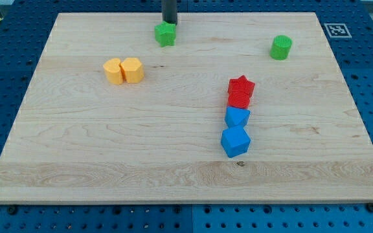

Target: Put the green star right to the yellow hexagon

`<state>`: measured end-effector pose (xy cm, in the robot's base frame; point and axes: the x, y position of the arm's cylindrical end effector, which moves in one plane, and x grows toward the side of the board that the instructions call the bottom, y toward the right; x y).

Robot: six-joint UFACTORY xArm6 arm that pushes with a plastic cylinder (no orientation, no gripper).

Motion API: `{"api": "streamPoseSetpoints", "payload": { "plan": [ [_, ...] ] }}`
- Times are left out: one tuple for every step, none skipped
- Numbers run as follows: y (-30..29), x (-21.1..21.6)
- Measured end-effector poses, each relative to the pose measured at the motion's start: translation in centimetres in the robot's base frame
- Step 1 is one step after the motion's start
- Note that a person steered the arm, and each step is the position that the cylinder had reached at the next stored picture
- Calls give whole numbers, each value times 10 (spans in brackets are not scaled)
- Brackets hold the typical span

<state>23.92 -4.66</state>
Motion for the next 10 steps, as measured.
{"api": "streamPoseSetpoints", "payload": {
  "plan": [
    [-2,19],
    [-2,22],
    [-2,39],
    [-2,55],
    [-2,71],
    [-2,82],
    [-2,84],
    [-2,99],
    [-2,103],
    [-2,104]
  ]
}}
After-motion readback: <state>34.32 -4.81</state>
